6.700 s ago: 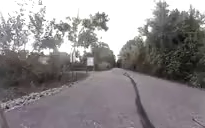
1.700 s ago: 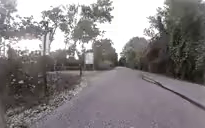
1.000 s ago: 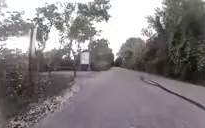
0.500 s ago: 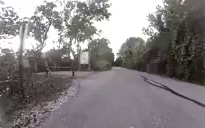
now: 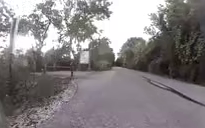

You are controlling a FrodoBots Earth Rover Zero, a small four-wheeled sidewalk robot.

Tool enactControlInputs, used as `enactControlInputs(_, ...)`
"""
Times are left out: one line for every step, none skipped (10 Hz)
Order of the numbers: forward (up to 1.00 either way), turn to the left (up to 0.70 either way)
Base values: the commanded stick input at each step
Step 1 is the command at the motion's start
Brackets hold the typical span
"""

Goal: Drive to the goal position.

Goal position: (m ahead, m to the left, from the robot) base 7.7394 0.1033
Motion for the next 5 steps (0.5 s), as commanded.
enactControlInputs(0.70,0.00)
enactControlInputs(0.70,-0.16)
enactControlInputs(0.70,-0.34)
enactControlInputs(0.70,-0.34)
enactControlInputs(0.70,-0.34)
